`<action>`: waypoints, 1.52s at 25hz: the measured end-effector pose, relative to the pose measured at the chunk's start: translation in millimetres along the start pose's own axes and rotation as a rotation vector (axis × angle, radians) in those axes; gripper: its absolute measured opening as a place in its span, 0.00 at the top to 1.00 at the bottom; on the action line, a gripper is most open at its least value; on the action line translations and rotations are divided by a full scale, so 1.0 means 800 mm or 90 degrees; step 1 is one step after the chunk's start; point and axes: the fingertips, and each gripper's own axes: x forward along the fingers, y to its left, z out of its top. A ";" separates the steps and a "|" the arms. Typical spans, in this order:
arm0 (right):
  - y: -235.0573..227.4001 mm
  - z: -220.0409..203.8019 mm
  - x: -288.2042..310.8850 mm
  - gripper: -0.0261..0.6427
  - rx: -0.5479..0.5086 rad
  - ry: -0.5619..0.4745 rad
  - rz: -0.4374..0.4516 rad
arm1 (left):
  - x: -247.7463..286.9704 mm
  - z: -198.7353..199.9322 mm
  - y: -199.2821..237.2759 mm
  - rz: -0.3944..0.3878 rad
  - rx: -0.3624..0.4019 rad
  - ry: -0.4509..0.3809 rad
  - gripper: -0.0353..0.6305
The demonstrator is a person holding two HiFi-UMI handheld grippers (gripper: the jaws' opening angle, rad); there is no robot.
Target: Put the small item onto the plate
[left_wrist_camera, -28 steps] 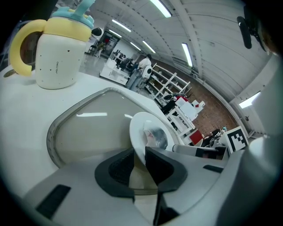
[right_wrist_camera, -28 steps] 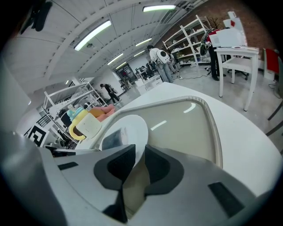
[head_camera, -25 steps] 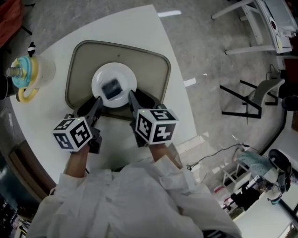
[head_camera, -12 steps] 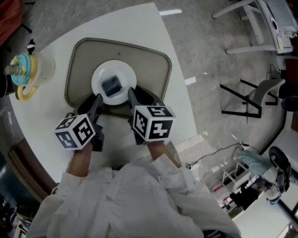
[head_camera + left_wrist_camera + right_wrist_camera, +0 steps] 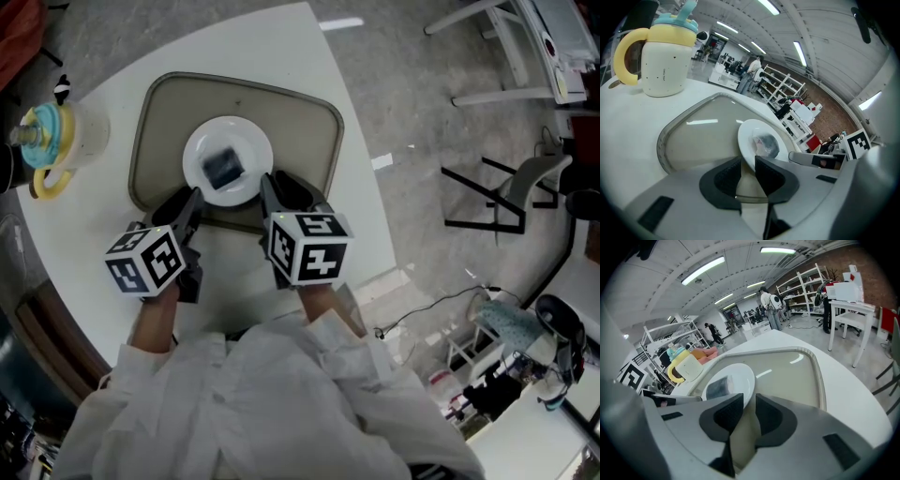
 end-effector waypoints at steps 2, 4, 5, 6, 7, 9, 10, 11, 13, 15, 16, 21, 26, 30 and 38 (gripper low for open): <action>-0.004 0.003 -0.006 0.85 0.003 -0.009 -0.007 | -0.001 0.004 -0.002 -0.011 0.000 -0.001 0.83; -0.007 0.007 -0.011 0.85 0.006 -0.017 -0.011 | -0.002 0.011 -0.008 -0.030 0.003 -0.007 0.83; -0.008 0.008 -0.013 0.85 0.006 -0.021 -0.011 | -0.002 0.014 -0.011 -0.037 0.006 -0.011 0.83; -0.008 0.010 -0.015 0.85 0.007 -0.026 -0.010 | -0.002 0.018 -0.012 -0.041 0.011 -0.015 0.83; -0.008 0.011 -0.016 0.85 0.008 -0.031 -0.009 | -0.002 0.020 -0.013 -0.044 0.015 -0.018 0.83; -0.004 0.011 -0.022 0.85 0.007 -0.042 -0.006 | -0.006 0.020 -0.013 -0.051 0.019 -0.022 0.83; 0.000 0.009 -0.026 0.85 0.005 -0.048 -0.005 | -0.010 0.017 -0.014 -0.057 0.021 -0.024 0.83; 0.005 0.008 -0.032 0.85 0.002 -0.054 -0.003 | -0.016 0.015 -0.017 -0.064 0.025 -0.027 0.83; 0.016 0.006 -0.044 0.85 -0.001 -0.069 0.001 | -0.028 0.011 -0.023 -0.082 0.035 -0.033 0.83; 0.027 0.006 -0.054 0.86 -0.004 -0.087 0.005 | -0.041 0.009 -0.028 -0.100 0.047 -0.040 0.83; 0.033 0.006 -0.058 0.86 -0.008 -0.096 0.006 | -0.046 0.008 -0.030 -0.107 0.054 -0.044 0.83; 0.063 -0.006 -0.082 0.89 -0.017 -0.126 0.016 | -0.076 0.000 -0.042 -0.137 0.090 -0.054 0.84; 0.093 -0.025 -0.110 0.91 -0.024 -0.160 0.019 | -0.110 -0.012 -0.051 -0.161 0.123 -0.068 0.88; 0.106 -0.035 -0.133 0.93 -0.037 -0.191 0.008 | -0.136 -0.028 -0.057 -0.185 0.165 -0.072 0.89; 0.149 -0.055 -0.198 0.94 -0.058 -0.254 0.006 | -0.206 -0.047 -0.080 -0.232 0.234 -0.102 0.92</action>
